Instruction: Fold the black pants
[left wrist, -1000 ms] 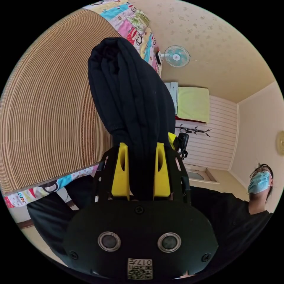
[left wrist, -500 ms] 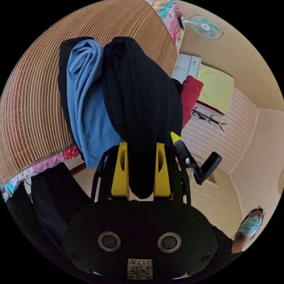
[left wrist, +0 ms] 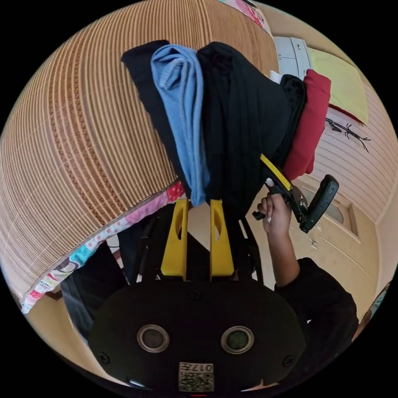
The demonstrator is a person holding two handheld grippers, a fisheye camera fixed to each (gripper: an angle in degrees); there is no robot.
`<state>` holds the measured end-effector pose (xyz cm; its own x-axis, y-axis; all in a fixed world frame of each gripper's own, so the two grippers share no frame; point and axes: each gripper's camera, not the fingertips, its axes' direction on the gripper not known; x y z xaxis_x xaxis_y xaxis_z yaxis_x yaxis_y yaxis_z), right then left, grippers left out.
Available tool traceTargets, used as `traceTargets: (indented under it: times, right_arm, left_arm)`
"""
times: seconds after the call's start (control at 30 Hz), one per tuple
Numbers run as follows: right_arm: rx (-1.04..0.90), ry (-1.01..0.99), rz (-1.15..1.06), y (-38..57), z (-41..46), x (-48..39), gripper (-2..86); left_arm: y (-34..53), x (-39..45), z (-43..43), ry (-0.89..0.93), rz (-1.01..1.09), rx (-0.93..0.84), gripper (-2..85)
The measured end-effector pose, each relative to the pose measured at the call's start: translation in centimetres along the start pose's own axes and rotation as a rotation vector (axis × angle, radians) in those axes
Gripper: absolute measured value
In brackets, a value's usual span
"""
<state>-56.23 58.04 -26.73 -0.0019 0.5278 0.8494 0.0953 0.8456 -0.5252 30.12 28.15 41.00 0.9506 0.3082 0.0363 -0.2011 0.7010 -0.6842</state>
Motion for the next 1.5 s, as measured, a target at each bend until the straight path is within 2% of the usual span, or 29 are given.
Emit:
traceTargets:
  times: [0.2,0.33,0.5,0.6,0.73,0.87,1.03,1.1,1.17,1.2,1.3,1.37,1.43,1.5]
  right_arm:
    - [0.042,0.051,-0.111,0.7,0.5,-2.8,3.3]
    - [0.144,0.076,-0.123,2.2,1.3,-4.3,3.3]
    - [0.169,0.043,-0.003,2.0,2.4,-4.9,3.1]
    - [0.100,0.061,0.065,0.4,2.9,-5.8,2.9]
    - [-0.042,0.009,0.276,-2.4,3.3,-5.5,2.4]
    - [-0.099,-0.022,0.549,-2.6,2.6,-6.2,1.2]
    - [-0.103,0.011,0.614,-0.7,2.8,-11.9,0.4]
    - [-0.153,0.010,0.592,0.0,3.7,-14.5,0.3]
    - [-0.234,0.063,0.551,1.2,5.0,-18.1,0.3]
    - [-0.249,0.078,0.545,1.6,5.2,-19.0,0.3]
    - [-0.306,0.085,0.511,2.7,6.3,-22.3,0.3]
    - [-0.342,0.106,0.482,2.7,6.6,-24.2,0.3]
    - [-0.344,0.125,0.442,2.0,6.2,-25.3,0.3]
    - [-0.337,0.142,0.398,0.7,5.6,-26.0,0.3]
  left_arm:
    - [4.6,-3.5,-2.9,-0.146,-0.068,-0.031,8.0]
    - [7.8,-4.6,-4.1,-0.153,-0.087,-0.013,7.9]
    - [11.9,-6.4,-6.9,-0.046,-0.136,0.099,8.4]
    - [13.7,-7.9,-9.8,0.011,-0.169,0.186,8.9]
    - [17.0,-10.4,-14.4,0.095,-0.217,0.334,9.2]
    - [23.3,-14.3,-19.6,0.130,-0.267,0.512,9.2]
    - [32.1,-22.2,-23.3,-0.067,-0.333,0.495,9.1]
    - [38.1,-27.9,-25.3,-0.179,-0.490,0.484,9.0]
    - [43.8,-31.6,-28.1,-0.319,-0.661,0.572,8.6]
    - [47.5,-34.1,-30.0,-0.334,-0.742,0.632,8.6]
    - [54.3,-40.3,-34.4,-0.270,-0.836,0.666,10.1]
    - [57.6,-42.5,-37.2,-0.332,-0.887,0.705,11.1]
    - [59.5,-43.9,-39.4,-0.372,-0.886,0.744,11.7]
    - [60.1,-45.6,-41.1,-0.316,-0.832,0.758,12.8]
